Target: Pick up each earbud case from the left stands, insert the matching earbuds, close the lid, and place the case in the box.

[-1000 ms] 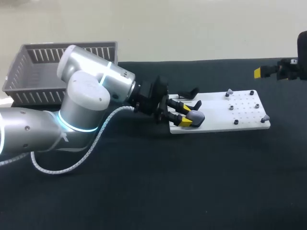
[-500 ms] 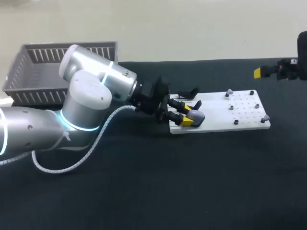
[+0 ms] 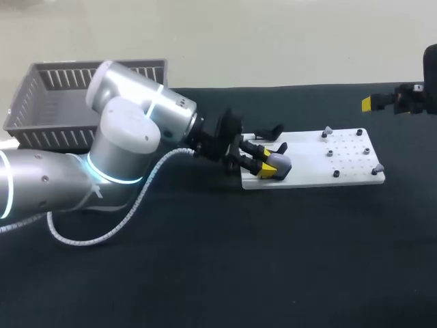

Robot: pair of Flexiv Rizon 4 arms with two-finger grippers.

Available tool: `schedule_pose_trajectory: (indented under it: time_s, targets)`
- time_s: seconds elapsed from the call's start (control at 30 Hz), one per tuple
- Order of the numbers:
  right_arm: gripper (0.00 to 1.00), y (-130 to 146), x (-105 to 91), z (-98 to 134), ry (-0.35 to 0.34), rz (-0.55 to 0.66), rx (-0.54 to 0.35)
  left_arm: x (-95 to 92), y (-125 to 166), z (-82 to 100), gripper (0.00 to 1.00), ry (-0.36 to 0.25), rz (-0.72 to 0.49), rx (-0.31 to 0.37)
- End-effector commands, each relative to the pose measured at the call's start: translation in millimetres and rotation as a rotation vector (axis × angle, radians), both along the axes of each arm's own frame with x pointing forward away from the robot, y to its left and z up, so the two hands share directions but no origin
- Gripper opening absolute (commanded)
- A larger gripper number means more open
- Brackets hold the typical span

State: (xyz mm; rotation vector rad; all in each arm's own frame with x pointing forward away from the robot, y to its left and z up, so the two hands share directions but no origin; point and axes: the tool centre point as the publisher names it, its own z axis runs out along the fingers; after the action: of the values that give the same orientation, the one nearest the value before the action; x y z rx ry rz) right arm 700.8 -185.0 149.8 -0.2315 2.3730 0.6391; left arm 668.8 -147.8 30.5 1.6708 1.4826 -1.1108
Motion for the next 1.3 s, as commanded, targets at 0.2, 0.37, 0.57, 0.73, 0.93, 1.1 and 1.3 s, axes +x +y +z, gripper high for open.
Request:
schedule_pose_trajectory:
  time_s: [0.2, 0.37, 0.57, 0.73, 0.93, 1.1, 1.3]
  targets:
    - [1.00, 0, -0.5, 0, 0.000, 0.001, 0.000, -13.2, 11, 39.1, 0.00, -0.075, 0.009, -0.074]
    - [1.00, 0, -0.5, 0, 0.000, 0.001, 0.000, -16.9, 10, 62.8, 0.00, -0.118, 0.013, -0.147]
    - [1.00, 0, -0.5, 0, 0.000, 0.001, 0.000, -17.3, 6, 76.7, 0.00, -0.124, 0.038, -0.229]
    - [1.00, 0, -0.5, 0, 0.000, 0.001, 0.000, -18.3, 4, 83.5, 0.00, -0.102, 0.067, -0.300]
    - [1.00, 0, -0.5, 0, 0.000, 0.001, 0.000, -17.6, 2, 85.6, 0.00, -0.097, 0.065, -0.335]
    - [1.00, 0, -0.5, 0, 0.000, 0.001, 0.000, -17.9, 0, 86.2, 0.00, -0.094, 0.045, -0.344]
    - [1.00, 0, -0.5, 0, 0.000, 0.001, 0.000, -17.9, -3, 85.8, 0.00, -0.088, 0.034, -0.353]
